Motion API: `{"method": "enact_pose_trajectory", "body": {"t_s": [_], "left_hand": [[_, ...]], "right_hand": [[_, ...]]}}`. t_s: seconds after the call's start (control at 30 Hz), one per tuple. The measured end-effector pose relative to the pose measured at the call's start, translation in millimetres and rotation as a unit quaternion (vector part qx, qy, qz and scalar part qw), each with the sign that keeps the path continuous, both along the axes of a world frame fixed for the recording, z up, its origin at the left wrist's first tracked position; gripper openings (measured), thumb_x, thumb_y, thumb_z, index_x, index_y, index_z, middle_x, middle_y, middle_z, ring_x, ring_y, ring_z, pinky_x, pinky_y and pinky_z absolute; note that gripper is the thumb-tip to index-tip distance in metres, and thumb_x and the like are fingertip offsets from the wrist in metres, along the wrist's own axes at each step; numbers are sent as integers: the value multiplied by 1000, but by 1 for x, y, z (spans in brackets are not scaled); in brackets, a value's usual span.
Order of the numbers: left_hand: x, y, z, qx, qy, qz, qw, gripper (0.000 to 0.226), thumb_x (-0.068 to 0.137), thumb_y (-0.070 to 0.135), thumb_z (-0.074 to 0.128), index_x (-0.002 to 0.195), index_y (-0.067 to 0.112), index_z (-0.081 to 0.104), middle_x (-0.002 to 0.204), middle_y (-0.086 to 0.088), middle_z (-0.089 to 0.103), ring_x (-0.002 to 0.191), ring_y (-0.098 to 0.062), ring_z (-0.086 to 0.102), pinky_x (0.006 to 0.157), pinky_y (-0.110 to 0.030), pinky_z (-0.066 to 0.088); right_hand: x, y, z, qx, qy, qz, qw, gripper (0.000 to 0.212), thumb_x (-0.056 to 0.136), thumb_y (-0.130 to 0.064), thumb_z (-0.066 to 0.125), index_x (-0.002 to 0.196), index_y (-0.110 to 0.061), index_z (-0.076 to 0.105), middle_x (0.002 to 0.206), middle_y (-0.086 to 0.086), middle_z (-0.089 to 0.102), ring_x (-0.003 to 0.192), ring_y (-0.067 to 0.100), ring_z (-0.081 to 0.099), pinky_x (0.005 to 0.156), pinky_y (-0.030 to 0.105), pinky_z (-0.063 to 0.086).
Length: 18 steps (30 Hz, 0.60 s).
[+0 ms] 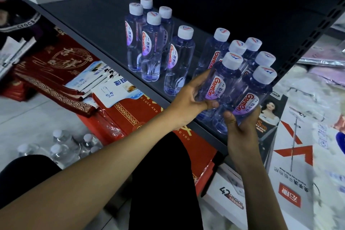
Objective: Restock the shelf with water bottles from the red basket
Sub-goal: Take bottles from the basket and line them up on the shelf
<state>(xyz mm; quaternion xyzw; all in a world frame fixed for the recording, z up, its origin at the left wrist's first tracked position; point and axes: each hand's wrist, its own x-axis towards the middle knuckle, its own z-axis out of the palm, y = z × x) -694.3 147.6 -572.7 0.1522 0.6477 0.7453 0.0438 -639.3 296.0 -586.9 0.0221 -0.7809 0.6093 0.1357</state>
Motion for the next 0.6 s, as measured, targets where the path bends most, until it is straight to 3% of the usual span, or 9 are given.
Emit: {"method": "enact_pose_trajectory", "body": {"t_s": [0.13,0.27,0.4,0.5,0.6], "left_hand": [[-5,-1,-2,-15,-1,-5,1000,84,79,-10,70,149,20,34,151,-6,42,136,-16,44,110,-33,41],[-3,0,-1,-21,-7,-1,1000,82,81,-12,68,149,19,34,151,-6,43,136,-16,44,107,-25,43],[1,-4,-2,-60,-8,21,998,80,83,-2,72,150,20,33,149,-2,46,136,-15,44,113,-40,38],[11,-13,4,-106,24,41,993,77,88,14,70,151,30,29,154,5,39,141,-11,36,116,-45,34],[31,-35,18,-218,90,84,968,66,96,27,60,152,33,26,155,1,35,143,-13,31,118,-43,29]], "right_hand": [[-2,1,0,5,-2,6,1000,64,99,-21,52,144,-41,12,132,-28,45,112,-25,43,83,-7,36],[-2,1,1,-1,-15,9,1000,61,99,-20,52,145,-34,15,131,-21,50,111,-21,48,84,-3,40],[4,2,8,17,-17,18,1000,70,97,-27,53,151,-26,9,146,-8,44,131,1,45,100,10,42],[20,0,10,-2,-24,-25,999,77,94,-37,60,152,-34,9,154,-11,35,138,5,39,114,38,36],[42,-15,15,28,16,-120,992,63,97,-29,58,150,-31,24,148,-14,39,134,1,41,110,44,39]]}}
